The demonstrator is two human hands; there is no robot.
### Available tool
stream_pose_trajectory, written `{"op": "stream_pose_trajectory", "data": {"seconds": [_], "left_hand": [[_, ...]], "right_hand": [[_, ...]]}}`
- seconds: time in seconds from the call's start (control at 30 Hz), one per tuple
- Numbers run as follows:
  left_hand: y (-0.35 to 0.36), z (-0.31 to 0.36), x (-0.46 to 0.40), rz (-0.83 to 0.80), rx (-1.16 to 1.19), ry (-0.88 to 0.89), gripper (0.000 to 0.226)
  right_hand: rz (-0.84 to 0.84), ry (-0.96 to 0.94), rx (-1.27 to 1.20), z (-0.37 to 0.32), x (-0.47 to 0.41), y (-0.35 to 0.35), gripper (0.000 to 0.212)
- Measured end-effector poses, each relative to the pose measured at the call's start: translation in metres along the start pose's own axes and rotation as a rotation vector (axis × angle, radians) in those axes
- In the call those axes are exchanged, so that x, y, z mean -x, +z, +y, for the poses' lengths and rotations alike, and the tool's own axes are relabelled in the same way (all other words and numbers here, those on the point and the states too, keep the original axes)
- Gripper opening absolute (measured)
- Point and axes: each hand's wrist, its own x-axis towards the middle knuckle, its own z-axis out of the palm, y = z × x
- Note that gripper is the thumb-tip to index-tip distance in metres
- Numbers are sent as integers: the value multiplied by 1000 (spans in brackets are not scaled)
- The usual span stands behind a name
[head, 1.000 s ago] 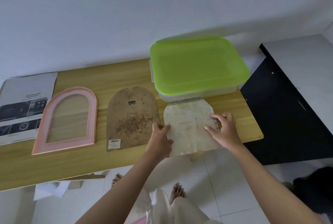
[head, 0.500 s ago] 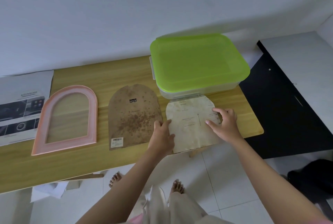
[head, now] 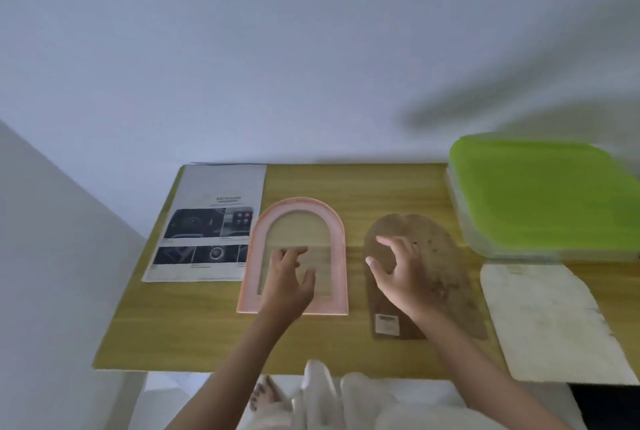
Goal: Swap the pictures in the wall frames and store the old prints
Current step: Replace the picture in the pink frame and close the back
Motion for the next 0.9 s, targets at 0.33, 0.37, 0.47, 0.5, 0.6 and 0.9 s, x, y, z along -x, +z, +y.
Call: {"op": "stream_pose_trajectory", "data": {"seconds": [0.33,0.37,0.47,0.5,0.6,0.9], "left_hand": [[-153,-149,-41,158,-145,-265,52],[-161,-158,-44,147,-169,-291,56],[-178,-180,-54,109,-195,-331,69],[-181,-185,-57,93,-199,-344,74],[-185,-198,-65,53,-227,-368,86],[-186,-209,-75,22,-306,-376,86]], "right_hand": [[-218,-100,9,-148,-80,158,43],[-247,-95,35,-156,-88,168,45],[-310,-95,152,-175,-112,193,52],[-329,-93,187,-180,-121,201,56],[-424,-102,337,-189,-147,219,70],[-633,-102,582,-196,-180,240,85]]}}
